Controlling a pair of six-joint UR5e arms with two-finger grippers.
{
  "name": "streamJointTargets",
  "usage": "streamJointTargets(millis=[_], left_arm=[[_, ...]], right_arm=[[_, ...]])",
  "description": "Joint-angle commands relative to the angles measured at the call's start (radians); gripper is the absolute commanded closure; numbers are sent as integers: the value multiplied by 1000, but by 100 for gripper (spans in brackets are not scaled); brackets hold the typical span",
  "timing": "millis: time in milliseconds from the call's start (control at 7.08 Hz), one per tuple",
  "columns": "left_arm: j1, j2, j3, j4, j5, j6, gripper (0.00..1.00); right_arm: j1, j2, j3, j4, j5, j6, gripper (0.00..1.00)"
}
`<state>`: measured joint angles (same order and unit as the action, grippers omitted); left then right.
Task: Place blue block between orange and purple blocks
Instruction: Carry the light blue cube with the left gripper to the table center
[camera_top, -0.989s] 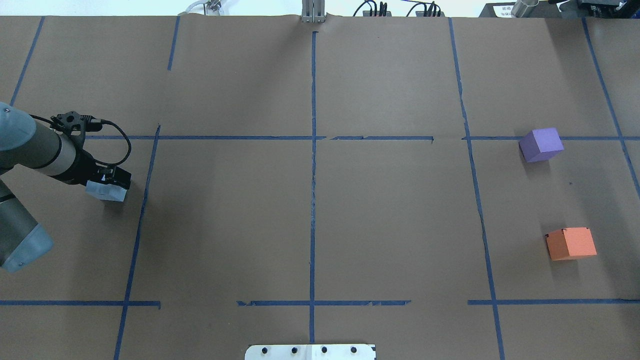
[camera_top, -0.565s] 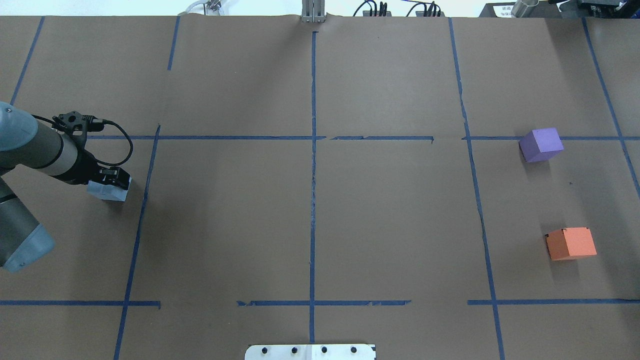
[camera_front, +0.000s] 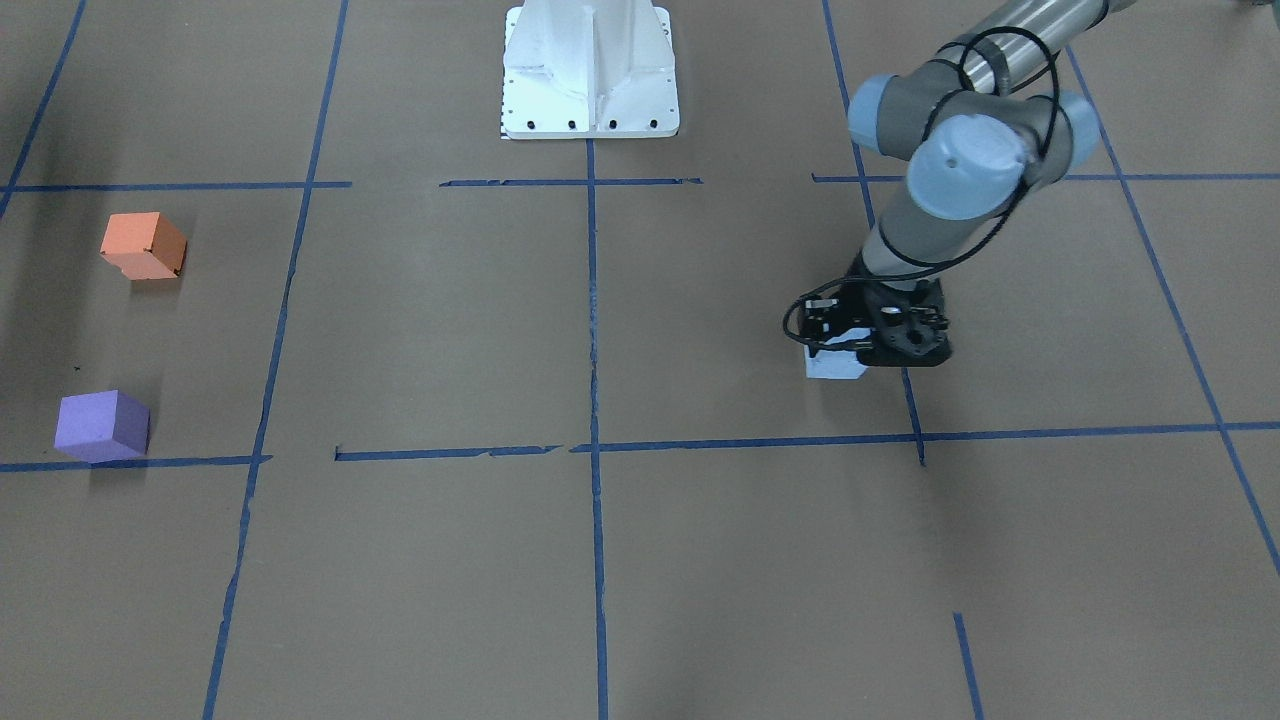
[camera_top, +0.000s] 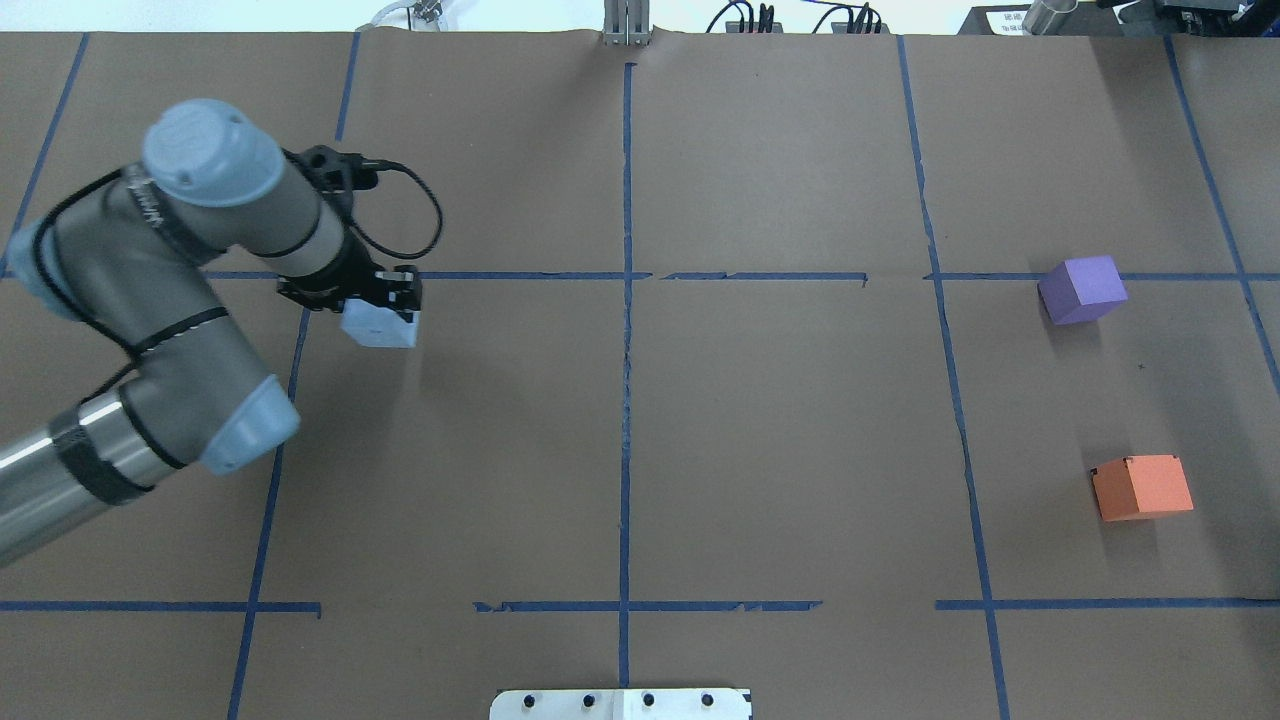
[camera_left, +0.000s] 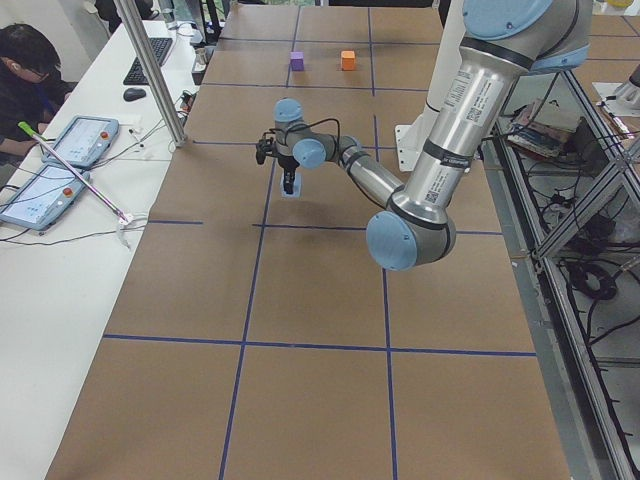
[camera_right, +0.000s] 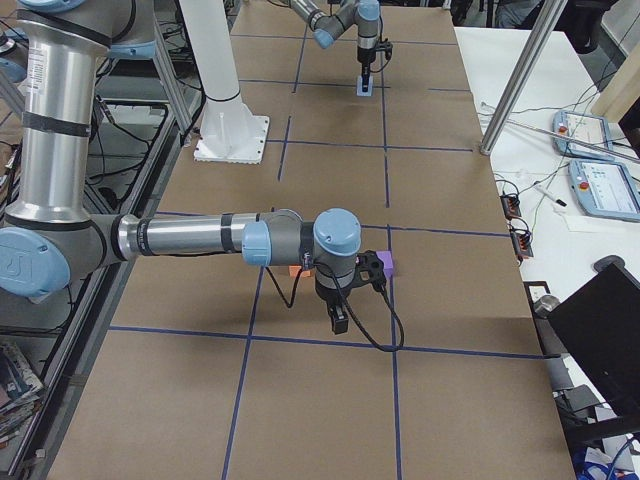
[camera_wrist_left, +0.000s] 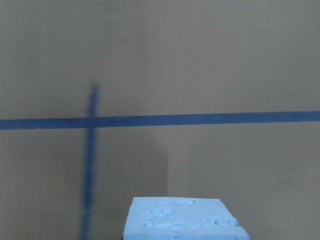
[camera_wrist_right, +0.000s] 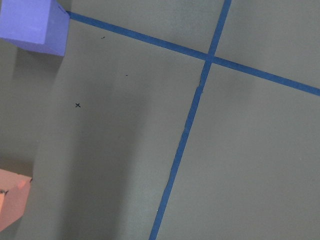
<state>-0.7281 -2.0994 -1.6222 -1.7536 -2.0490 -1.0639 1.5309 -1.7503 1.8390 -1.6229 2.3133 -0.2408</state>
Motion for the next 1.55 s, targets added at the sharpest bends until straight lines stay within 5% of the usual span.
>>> streamJointTargets(millis=[0,283,424,565,707,989,1130,1413], left_arm=[[132,-256,178,5,91,-160,77],[197,-333,257,3,145,-168,76],[228,-335,257,3,157,-168,66],[233,-341,257,3,158,-168,24],[231,-337,258,5,173,-168,0],[187,-333,198,93,162,-157,0],[130,-321,130,193,76,-130,0],[26,-172,-55,296,9,63,0]], right_arm=[[0,0,-1,0,0,0,0],[0,0,-3,0,0,0,0],[0,0,-4,0,0,0,0],[0,0,-3,0,0,2,0],[0,2,-3,0,0,9,0],[0,11,8,0,2,43,0],[-2,27,22,1,2,96,0],[-44,64,63,1,56,234,0]])
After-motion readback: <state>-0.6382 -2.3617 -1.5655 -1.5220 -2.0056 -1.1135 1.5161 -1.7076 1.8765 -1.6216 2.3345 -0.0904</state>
